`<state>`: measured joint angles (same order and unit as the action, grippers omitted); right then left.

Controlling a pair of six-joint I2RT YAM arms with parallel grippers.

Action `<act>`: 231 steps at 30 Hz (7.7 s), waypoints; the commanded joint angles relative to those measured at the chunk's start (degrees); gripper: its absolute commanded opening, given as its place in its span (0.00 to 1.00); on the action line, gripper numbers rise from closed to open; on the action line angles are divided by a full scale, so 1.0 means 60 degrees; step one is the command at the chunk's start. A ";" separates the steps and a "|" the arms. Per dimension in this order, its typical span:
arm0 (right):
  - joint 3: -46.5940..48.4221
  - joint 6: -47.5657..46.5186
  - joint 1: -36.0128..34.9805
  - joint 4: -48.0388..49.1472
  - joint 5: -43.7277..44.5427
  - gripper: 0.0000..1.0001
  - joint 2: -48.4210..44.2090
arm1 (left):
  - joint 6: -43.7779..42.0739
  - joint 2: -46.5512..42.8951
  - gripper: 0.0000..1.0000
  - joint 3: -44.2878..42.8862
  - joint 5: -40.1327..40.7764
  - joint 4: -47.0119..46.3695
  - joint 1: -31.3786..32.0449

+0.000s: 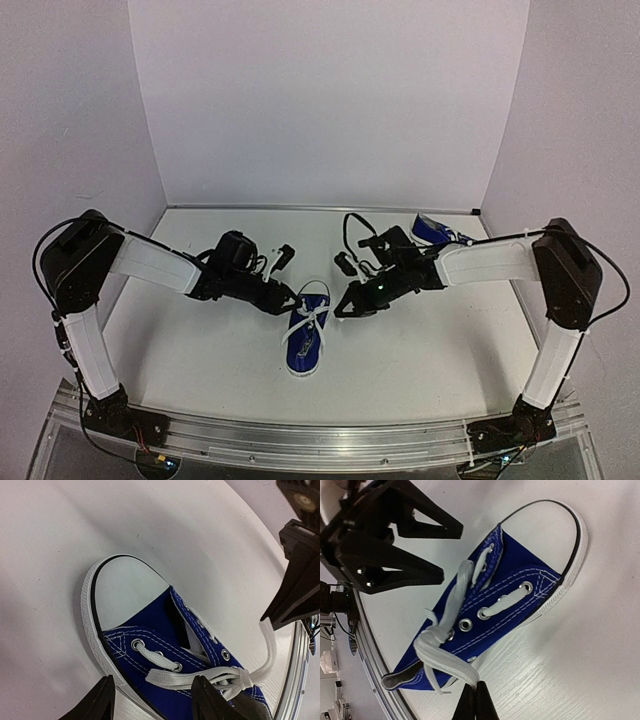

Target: Tie the shoes

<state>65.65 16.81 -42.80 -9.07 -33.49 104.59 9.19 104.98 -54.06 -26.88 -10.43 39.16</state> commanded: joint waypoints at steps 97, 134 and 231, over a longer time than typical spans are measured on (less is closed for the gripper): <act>-0.0687 -0.0532 0.0703 0.0137 0.0888 0.00 0.1055 | 0.1391 -0.1423 0.00 0.1566 0.0773 -0.1125 -0.0468; -0.0408 -0.0482 0.0420 0.0589 -0.0935 0.00 0.0289 | -0.6495 -0.2090 0.50 -0.0688 0.2561 0.2205 0.3187; -0.0737 -0.0602 0.0593 0.0910 -0.2039 0.19 0.0029 | -0.2918 -0.1188 0.06 0.0751 0.1753 0.1993 0.1315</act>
<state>61.71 13.96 -40.09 -4.56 -44.51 108.19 -8.91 98.63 -47.51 -16.45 -0.09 47.31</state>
